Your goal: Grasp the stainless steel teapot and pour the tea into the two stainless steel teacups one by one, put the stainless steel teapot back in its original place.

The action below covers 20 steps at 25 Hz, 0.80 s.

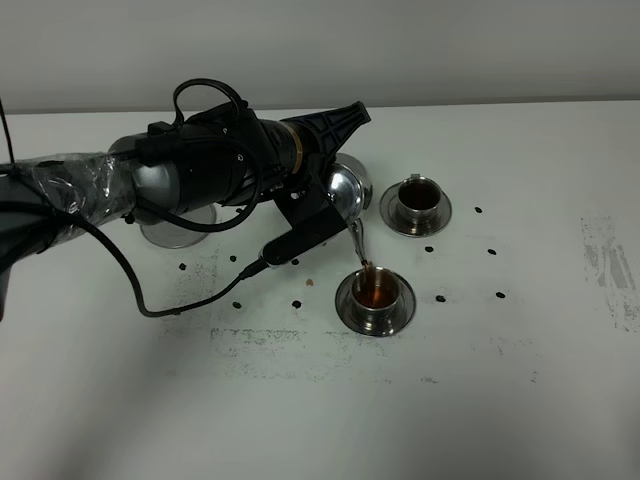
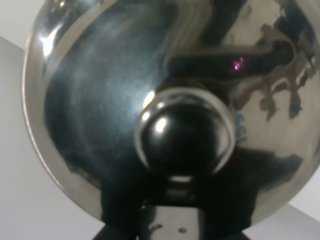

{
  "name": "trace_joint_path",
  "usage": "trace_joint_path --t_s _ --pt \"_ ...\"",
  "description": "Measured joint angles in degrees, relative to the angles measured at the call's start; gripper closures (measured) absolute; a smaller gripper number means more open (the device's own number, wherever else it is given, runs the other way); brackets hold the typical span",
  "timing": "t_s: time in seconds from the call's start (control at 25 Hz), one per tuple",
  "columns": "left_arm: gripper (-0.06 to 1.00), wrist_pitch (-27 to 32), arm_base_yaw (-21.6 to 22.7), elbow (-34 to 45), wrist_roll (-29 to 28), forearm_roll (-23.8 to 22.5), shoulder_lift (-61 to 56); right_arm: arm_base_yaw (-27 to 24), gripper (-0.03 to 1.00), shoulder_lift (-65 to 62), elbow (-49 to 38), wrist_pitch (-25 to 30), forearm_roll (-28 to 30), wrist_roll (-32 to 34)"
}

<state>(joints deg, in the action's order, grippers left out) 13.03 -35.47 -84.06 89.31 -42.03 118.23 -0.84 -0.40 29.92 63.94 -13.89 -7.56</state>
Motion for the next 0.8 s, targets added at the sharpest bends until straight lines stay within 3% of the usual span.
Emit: trace_joint_path --t_s 0.8 --pt "0.77 -1.0 0.0 0.0 1.8 -1.7 0.0 0.0 0.74 0.0 0.0 0.0 0.0 0.0"
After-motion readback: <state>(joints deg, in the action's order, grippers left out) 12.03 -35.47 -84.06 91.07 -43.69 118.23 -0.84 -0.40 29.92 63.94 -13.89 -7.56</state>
